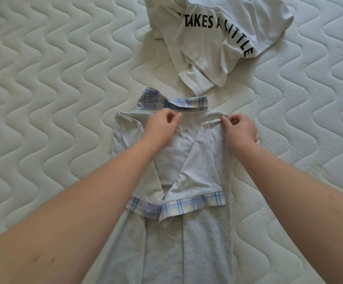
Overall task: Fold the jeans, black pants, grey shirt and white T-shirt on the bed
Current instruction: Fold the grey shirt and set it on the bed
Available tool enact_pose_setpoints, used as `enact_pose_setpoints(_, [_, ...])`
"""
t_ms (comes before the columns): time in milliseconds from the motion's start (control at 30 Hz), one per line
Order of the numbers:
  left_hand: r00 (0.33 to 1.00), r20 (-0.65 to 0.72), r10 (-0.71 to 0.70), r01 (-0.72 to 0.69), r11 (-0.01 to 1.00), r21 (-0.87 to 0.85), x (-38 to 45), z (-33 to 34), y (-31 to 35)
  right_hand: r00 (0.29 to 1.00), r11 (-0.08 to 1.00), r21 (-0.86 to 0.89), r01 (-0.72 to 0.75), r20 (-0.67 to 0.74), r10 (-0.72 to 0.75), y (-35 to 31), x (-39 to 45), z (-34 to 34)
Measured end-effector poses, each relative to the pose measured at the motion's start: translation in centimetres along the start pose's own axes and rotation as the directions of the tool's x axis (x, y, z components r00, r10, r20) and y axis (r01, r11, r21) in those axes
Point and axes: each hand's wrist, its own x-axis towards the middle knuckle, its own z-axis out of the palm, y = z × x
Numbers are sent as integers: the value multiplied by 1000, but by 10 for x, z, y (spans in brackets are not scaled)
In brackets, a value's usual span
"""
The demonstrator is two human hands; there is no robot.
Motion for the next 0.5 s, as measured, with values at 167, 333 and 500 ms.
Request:
enact_pose_setpoints(167, [915,-403,8,149,922,358,17,-72,-56,998,992,111,57,29,-60,0,-9,-3])
enact_pose_setpoints(333, [976,21,-217,190,892,409,45,-102,-53,990,990,111,84,101,-95,-5,-9,-6])
enact_pose_setpoints(500, [991,35,-129,98,876,473,54,-110,-47,992,993,92,73,96,-82,-5,-4,-8])
